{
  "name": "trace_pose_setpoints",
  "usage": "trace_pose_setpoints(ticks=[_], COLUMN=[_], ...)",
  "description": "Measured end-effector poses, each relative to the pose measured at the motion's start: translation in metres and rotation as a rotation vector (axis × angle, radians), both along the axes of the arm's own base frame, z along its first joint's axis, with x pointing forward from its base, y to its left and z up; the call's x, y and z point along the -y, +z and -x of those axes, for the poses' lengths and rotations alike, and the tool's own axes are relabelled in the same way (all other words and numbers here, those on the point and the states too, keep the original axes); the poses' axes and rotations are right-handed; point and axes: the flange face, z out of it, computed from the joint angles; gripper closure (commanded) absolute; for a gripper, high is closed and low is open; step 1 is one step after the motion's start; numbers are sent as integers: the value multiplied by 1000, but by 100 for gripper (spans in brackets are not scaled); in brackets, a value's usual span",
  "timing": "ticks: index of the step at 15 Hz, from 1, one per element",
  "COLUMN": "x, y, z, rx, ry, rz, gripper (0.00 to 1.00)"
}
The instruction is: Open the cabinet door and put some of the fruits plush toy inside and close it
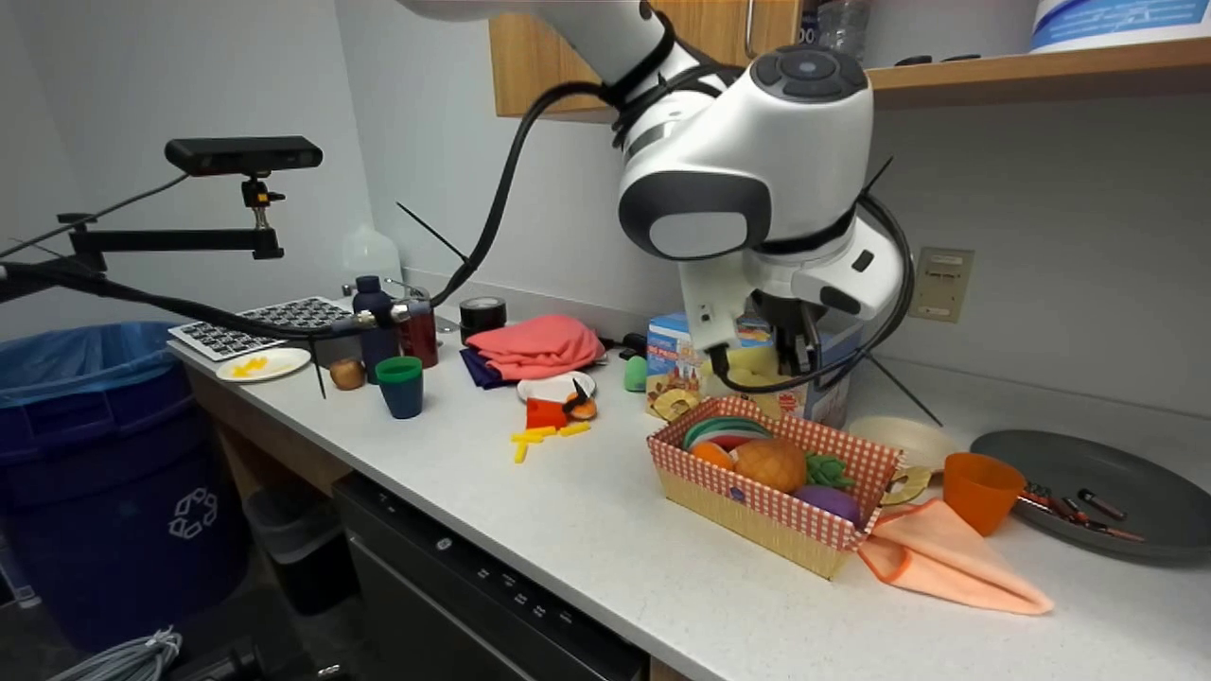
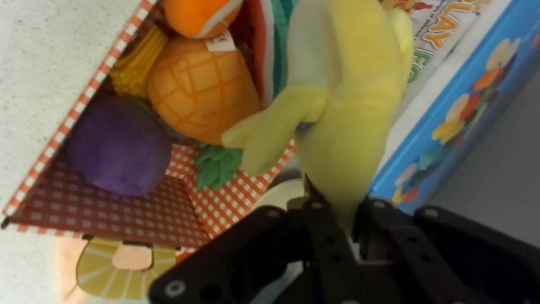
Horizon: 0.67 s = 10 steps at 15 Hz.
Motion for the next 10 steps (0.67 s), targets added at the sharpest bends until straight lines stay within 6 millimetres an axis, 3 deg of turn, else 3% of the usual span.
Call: trace_pose_setpoints(ticks=[6, 10], x=[15, 22], y=[95, 125], z=[22, 33], rx=[231, 363], ry=[-72, -128], rz=[89, 166], gripper=[97, 97])
